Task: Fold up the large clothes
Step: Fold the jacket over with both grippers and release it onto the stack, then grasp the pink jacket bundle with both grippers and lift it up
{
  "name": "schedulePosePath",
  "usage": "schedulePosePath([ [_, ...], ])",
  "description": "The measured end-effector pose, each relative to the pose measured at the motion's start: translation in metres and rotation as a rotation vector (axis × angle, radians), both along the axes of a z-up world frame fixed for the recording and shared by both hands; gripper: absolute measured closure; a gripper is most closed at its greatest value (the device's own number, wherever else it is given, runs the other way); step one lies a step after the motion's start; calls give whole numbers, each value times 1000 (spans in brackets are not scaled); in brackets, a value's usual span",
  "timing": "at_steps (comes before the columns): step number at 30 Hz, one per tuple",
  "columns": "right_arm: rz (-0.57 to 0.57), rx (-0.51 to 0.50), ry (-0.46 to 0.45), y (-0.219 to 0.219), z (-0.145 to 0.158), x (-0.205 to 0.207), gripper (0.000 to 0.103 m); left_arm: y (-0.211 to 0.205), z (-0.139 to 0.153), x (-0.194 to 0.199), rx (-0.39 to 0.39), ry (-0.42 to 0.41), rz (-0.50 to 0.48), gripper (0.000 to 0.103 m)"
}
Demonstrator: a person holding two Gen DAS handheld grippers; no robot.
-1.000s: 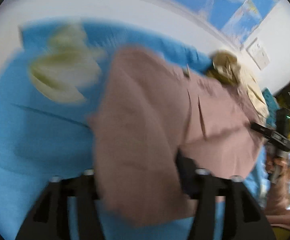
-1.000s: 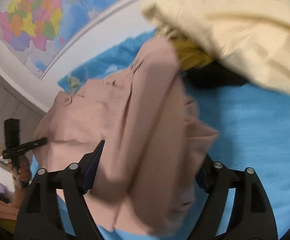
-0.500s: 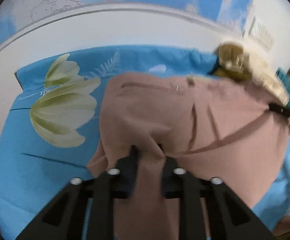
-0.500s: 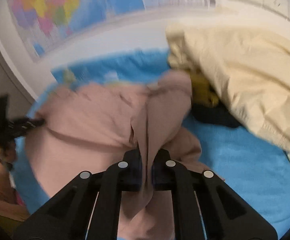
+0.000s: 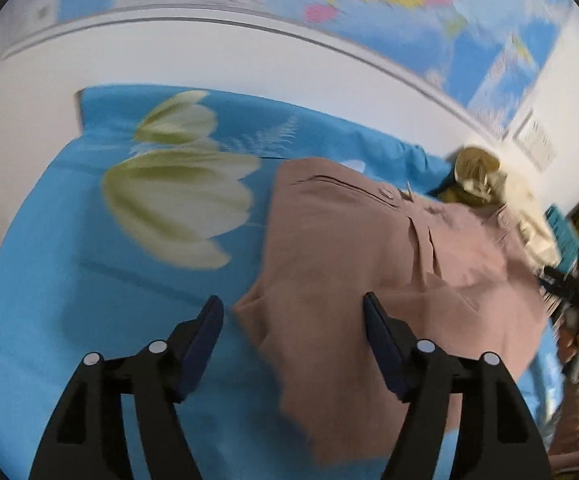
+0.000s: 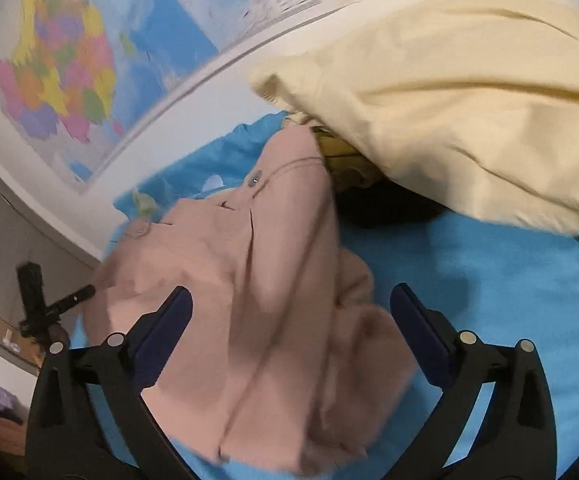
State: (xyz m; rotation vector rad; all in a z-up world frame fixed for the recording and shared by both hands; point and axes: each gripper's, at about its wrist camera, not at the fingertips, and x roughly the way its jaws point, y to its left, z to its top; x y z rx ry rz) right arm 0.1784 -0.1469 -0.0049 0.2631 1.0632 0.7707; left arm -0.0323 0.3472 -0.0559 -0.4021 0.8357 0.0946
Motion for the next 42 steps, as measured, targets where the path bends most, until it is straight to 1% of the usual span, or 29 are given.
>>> schedulePosePath([
  [1,-3,32,35,-10,-5,-2,5,4,-3,-8,-28,7,3,26],
  [2,-3,46,67,-17,-11,-2,5,5,-6,-12,-51,23,-3,24],
  [5,6,41,131,-20,-27,-8,5,-3,-22,-20,-116,66,-66,24],
  [8,24,67,159,-20,-38,-15,5,-15,-34,-23,-181,86,-106,24],
  [10,41,69,166,-12,-43,-17,4,-20,-43,-19,-238,89,-131,23],
  [12,56,61,162,-9,-45,-18,4,-27,-43,-13,-241,72,-143,18],
  [15,99,49,143,8,-45,-17,4,-41,-45,0,-256,77,-180,18],
  [18,141,20,115,26,-46,-15,4,-57,-46,17,-232,72,-206,17],
  [19,158,27,118,33,-47,-14,4,-61,-46,22,-224,72,-204,18],
  [20,170,34,121,38,-47,-12,5,-62,-45,25,-220,76,-198,19],
  [21,180,39,124,42,-48,-12,7,-62,-45,28,-214,80,-191,25],
  [22,193,44,128,46,-48,-11,14,-59,-44,27,-206,83,-181,35],
  [24,208,49,138,51,-50,-10,32,-53,-47,28,-238,96,-164,52],
  [25,218,72,167,51,-54,-8,59,-49,-48,29,-251,91,-152,58],
  [26,220,104,203,49,-58,-6,68,-47,-48,29,-258,91,-149,61],
  [27,217,130,236,49,-63,-4,68,-46,-49,29,-255,92,-143,63],
  [28,215,124,233,49,-65,-4,67,-45,-48,28,-248,90,-145,64],
  [29,215,120,224,51,-65,-5,62,-47,-48,29,-242,87,-144,64],
  [30,213,130,226,51,-65,-5,59,-46,-48,31,-250,86,-143,62],
  [31,221,142,228,53,-64,-6,51,-45,-49,32,-262,85,-147,59],
  [33,224,152,229,55,-63,-5,49,-43,-49,36,-289,83,-153,54],
  [34,225,146,225,57,-64,-5,56,-42,-49,39,-301,82,-153,53],
  [35,218,129,217,59,-64,-6,68,-42,-49,40,-300,82,-147,53],
  [36,217,119,214,57,-66,-6,70,-44,-48,40,-290,83,-141,57],
  [37,219,116,211,58,-66,-7,74,-45,-48,42,-271,88,-134,69],
  [38,219,113,204,58,-63,-7,79,-45,-48,42,-278,91,-131,73],
  [39,220,108,188,58,-59,-9,80,-45,-48,42,-295,85,-130,82],
  [40,225,110,168,56,-54,-12,82,-44,-46,41,-305,78,-129,84],
  [42,233,121,125,56,-40,-16,84,-45,-36,38,-283,54,-125,88],
])
